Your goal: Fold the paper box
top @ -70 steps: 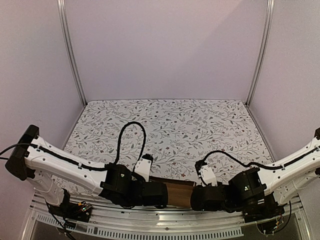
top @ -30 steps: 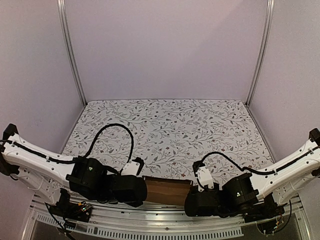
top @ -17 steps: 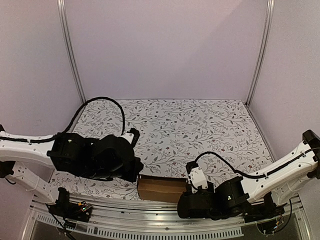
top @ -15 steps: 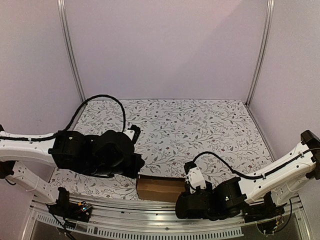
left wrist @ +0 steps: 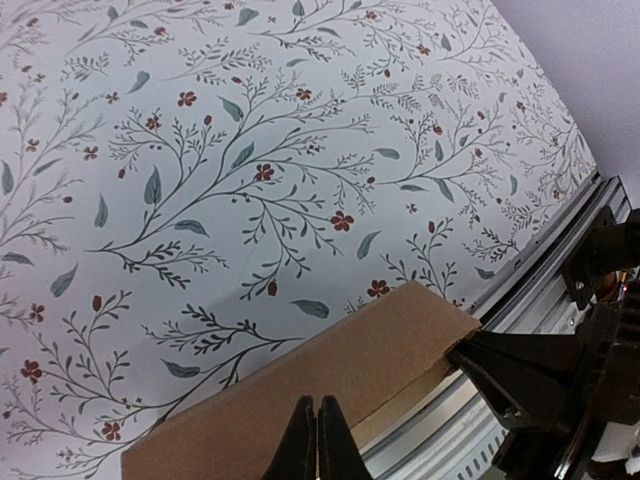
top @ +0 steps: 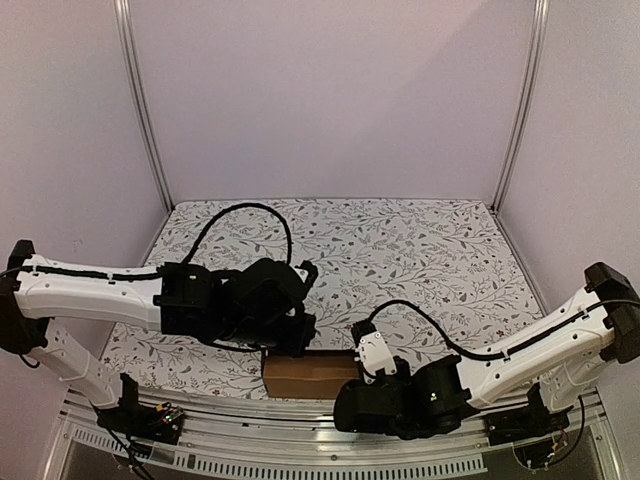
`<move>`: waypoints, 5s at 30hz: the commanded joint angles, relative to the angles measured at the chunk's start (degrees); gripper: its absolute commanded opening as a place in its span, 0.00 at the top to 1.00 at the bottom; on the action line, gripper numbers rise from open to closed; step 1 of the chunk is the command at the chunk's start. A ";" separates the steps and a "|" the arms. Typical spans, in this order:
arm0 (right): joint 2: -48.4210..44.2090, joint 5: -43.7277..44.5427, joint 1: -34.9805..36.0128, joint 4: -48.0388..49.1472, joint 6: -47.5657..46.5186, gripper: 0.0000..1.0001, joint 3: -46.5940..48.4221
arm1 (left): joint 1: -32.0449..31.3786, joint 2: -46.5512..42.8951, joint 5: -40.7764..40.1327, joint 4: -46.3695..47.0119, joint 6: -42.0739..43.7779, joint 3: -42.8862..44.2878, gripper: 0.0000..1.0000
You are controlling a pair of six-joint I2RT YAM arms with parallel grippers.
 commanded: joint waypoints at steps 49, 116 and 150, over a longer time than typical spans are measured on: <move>-8.59 -17.93 -1.51 6.81 -14.55 0.40 -5.52 | -0.03 5.87 2.60 6.20 -4.37 -9.20 1.00; -4.69 -23.54 1.84 10.56 -29.27 0.89 7.44 | -2.16 5.69 5.31 7.36 -9.78 -17.38 1.00; 2.76 -35.46 5.36 15.01 -30.91 0.95 6.27 | -3.09 8.15 7.51 10.63 -11.40 -18.77 1.00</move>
